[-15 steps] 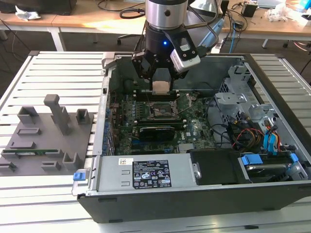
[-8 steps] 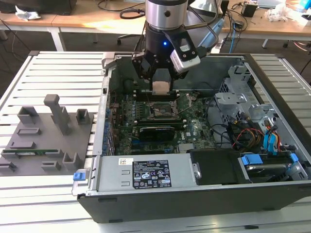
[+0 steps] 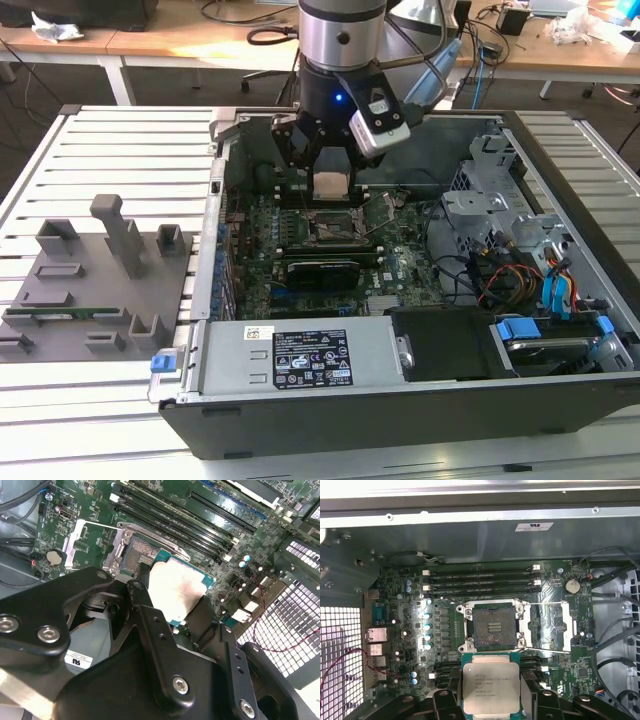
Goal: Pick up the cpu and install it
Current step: 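Place the cpu into insertion slot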
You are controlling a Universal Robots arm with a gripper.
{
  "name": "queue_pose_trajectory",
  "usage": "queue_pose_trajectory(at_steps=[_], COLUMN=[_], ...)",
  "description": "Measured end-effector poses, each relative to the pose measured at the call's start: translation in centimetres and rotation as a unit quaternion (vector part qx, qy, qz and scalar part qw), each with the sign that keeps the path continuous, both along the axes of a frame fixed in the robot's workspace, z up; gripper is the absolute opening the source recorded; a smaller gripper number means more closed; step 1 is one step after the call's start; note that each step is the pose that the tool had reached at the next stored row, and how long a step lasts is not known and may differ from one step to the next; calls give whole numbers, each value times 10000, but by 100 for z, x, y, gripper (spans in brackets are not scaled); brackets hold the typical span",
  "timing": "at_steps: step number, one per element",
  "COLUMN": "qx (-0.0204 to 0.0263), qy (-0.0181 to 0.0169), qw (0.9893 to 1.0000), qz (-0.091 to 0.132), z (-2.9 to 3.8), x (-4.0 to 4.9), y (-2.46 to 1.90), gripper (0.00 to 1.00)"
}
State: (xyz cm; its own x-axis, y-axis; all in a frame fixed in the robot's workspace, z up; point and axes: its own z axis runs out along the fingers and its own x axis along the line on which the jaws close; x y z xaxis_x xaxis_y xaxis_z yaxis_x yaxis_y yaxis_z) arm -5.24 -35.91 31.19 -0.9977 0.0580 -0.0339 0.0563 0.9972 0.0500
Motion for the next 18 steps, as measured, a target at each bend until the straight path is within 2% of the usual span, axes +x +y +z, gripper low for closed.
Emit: queue_pose_trajectory(at_steps=[6,10,13,15,18], qx=[-2,-2,-2,-1,6], qy=[0,0,0,0,0], qw=[10000,10000,10000,10000,10000], qz=[0,0,-1,-1,1], z=[-47,-53,-118,-194,-254], x=[0,0,0,0,0], y=[0,0,0,0,24], gripper=[55,55,55,55,55])
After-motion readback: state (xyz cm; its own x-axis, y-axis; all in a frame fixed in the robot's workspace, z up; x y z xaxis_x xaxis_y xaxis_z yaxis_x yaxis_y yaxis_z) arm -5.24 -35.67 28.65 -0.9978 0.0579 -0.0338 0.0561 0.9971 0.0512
